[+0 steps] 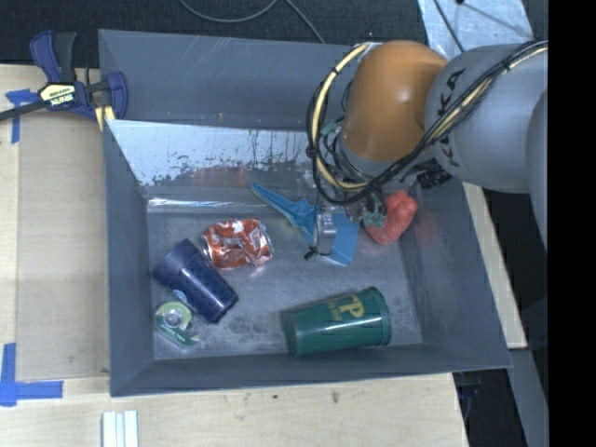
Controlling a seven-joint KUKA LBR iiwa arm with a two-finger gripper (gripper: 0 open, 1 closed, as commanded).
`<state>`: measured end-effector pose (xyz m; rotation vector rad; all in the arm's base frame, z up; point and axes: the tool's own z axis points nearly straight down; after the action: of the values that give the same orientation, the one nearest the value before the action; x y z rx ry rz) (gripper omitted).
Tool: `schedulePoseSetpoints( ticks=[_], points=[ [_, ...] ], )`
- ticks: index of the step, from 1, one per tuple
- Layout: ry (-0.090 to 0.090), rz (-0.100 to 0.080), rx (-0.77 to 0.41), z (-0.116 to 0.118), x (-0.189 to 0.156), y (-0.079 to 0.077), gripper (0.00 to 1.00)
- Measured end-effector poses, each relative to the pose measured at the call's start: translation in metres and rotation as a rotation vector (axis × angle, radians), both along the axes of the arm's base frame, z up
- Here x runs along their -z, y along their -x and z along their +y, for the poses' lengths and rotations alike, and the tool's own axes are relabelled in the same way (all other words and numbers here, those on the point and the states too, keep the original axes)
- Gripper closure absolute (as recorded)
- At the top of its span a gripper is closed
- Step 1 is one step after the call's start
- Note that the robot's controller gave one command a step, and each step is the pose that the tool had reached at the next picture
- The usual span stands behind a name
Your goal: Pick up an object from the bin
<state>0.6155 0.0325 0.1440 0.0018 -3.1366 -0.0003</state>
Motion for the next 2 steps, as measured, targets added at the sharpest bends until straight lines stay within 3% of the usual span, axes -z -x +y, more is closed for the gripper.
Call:
schedulePoseSetpoints(
  ticks=[1, 2],
  points=[
    [0.000, -0.009, 0.000, 0.000, -0.005, -0.002, 0.00],
    [0.001, -0.002, 0.088, 0.047, -0.002, 0.006, 0.00]
  ],
)
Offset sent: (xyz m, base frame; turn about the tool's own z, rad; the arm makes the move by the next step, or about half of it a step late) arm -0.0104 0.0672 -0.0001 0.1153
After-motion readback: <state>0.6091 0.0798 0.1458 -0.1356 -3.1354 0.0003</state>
